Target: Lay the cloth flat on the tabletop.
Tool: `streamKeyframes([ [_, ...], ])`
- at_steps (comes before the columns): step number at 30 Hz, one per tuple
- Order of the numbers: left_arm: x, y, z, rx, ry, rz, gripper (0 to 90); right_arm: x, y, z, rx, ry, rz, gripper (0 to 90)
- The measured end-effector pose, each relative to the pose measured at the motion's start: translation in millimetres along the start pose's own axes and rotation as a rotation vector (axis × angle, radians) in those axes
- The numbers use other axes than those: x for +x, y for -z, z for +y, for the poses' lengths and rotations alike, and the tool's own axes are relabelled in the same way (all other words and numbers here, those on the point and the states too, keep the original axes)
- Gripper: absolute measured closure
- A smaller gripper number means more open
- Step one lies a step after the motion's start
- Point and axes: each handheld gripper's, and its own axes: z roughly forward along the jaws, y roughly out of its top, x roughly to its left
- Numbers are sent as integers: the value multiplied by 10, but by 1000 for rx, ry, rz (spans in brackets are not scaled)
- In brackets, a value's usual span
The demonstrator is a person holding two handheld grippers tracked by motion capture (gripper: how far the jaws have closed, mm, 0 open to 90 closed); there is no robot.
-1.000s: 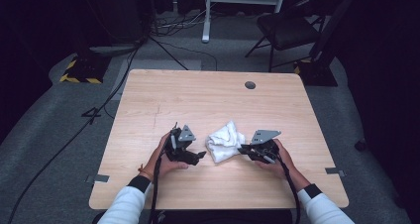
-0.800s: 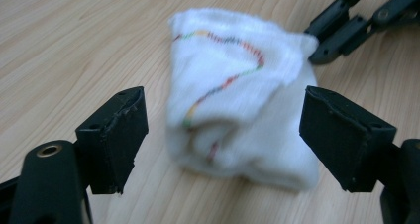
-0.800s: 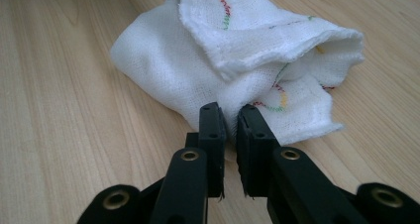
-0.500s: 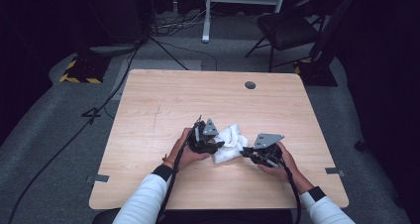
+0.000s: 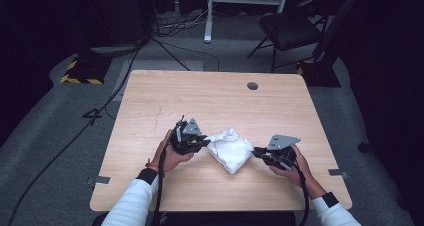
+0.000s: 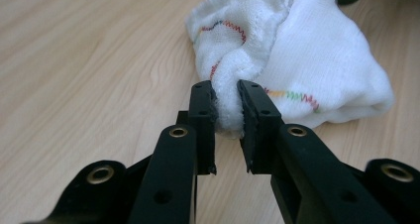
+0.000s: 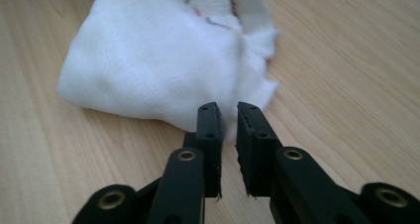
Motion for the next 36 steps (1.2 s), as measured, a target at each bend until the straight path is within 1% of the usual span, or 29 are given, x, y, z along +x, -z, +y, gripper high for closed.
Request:
streamKeyframes([
  [1,-12,-5,-39,22,2,1,772,0,0,0,0,0,0,800],
  [2,-49,-5,-131,59,-3,13,746,-14,-8,-37,13,-15,-9,772],
  [4,-60,3,-175,73,2,23,670,-39,6,-61,10,-35,-15,752],
  [5,-68,25,-220,88,7,25,670,-39,6,-61,10,-35,-15,752],
  [7,-85,88,-299,93,-1,39,644,-54,20,-46,-4,-56,-29,691],
  [8,-87,123,-325,91,13,54,597,-54,19,-34,-14,-62,-32,682],
  [10,-77,184,-355,68,31,52,527,2,3,38,-32,-43,-32,612],
  [11,-73,201,-348,51,31,60,527,2,3,38,-32,-43,-32,612],
  [12,-68,204,-324,37,42,83,493,26,-12,65,-32,-40,-31,600],
  [13,-64,196,-306,29,48,86,449,59,-32,99,-37,-38,-23,568],
  [14,-61,181,-284,20,52,84,439,80,-46,123,-40,-35,-22,551],
  [16,-58,136,-240,14,37,116,407,146,-84,189,-46,-19,-16,520],
  [17,-50,107,-221,13,32,123,401,176,-107,215,-51,-14,-3,497],
  [18,-34,71,-200,15,43,115,402,223,-179,253,-44,-11,9,460],
  [19,-11,31,-178,21,47,116,402,223,-179,253,-44,-11,9,460],
  [21,54,-57,-138,32,48,137,403,253,-264,259,-23,-4,15,411],
  [23,140,-149,-124,36,63,176,422,264,-327,243,4,0,11,403],
  [24,174,-184,-121,49,79,183,447,261,-337,234,6,-3,13,422],
  [25,239,-250,-122,71,109,187,450,258,-339,229,8,-6,19,455],
  [26,279,-296,-129,86,127,188,469,254,-339,220,14,-2,25,512],
  [27,316,-337,-142,100,134,191,509,257,-336,212,19,1,20,582],
  [28,335,-379,-157,119,142,196,523,259,-331,199,14,7,13,661],
  [29,345,-404,-166,138,140,197,535,264,-321,184,18,20,18,776],
  [30,350,-408,-177,124,144,187,535,264,-321,184,18,20,18,776],
  [31,347,-398,-174,134,136,180,571,267,-293,173,16,35,20,856],
  [32,340,-389,-171,141,116,182,571,267,-293,173,16,35,20,856],
  [34,330,-368,-179,149,104,171,609,257,-240,165,15,46,18,881],
  [35,326,-357,-184,153,99,167,635,226,-173,145,11,42,16,888],
  [36,326,-346,-188,159,91,164,635,226,-173,145,11,42,16,888],
])
